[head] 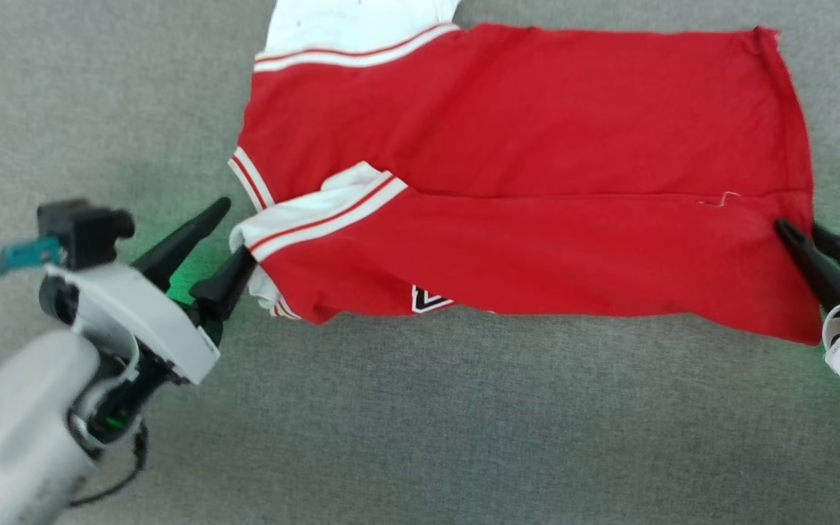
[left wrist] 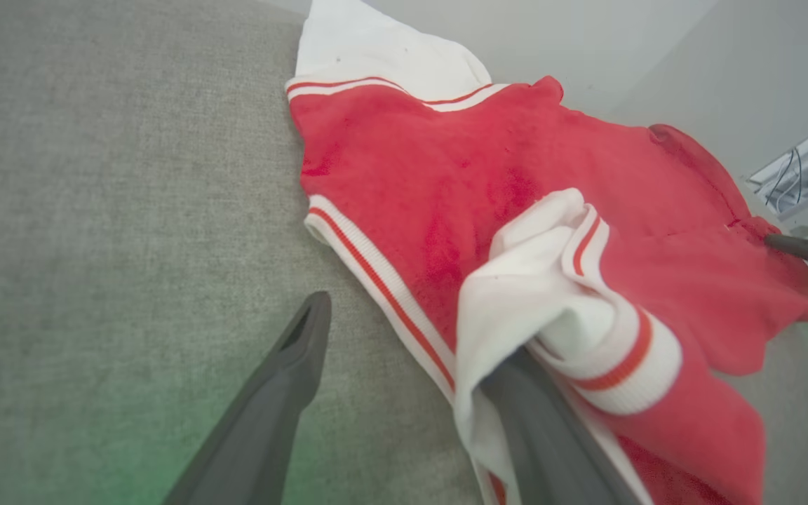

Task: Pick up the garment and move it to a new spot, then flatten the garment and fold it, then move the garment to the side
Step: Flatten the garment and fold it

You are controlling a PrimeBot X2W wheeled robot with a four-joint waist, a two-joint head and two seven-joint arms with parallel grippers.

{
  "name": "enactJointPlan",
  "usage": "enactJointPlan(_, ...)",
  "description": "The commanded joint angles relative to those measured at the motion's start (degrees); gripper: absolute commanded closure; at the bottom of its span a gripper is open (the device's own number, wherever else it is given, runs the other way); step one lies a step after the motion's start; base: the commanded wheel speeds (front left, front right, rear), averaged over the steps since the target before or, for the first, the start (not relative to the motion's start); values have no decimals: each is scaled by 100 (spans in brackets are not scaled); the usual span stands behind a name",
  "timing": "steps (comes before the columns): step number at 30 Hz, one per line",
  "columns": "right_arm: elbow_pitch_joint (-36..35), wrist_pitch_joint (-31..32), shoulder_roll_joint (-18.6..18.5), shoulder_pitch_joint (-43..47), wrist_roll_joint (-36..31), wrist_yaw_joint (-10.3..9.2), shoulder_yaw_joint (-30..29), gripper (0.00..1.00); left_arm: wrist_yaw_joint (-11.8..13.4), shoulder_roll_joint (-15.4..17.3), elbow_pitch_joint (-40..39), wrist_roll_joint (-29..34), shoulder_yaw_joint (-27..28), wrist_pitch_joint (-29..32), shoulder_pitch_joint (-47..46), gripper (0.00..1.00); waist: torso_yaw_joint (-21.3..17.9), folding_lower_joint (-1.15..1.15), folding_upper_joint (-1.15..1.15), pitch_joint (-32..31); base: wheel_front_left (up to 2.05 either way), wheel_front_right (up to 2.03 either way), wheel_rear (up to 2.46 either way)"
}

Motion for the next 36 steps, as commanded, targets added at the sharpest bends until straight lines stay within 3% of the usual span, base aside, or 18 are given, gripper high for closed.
enactJointPlan(1,49,-81,-8,-51,19,-5,-8,0,9,158,-57,8,-130,296,-222,0,43,0,0,-231,0,0,0)
enactJointPlan(8,273,-254,38,-73,37,-5,-46,0,61,701,37,96,-282,1443,-971,0,118,0,0,-622,0,0,0)
enactJointPlan(12,350,-337,18,-49,36,-5,-104,0,244,745,-312,-77,-282,2042,-1273,0,160,0,0,-760,0,0,0)
enactJointPlan(23,307,-392,69,-198,42,-5,-21,0,1221,692,-1514,-1029,-929,4349,-1132,0,42,0,0,-672,0,0,0)
enactJointPlan(30,289,-443,72,-344,60,-5,46,0,1388,506,-1103,-1331,-919,4522,-1066,0,-115,0,0,-438,0,0,0)
enactJointPlan(36,328,-491,79,-444,71,-5,162,0,1283,222,-73,-1430,-1040,4677,-1069,0,-293,0,0,-291,0,0,0)
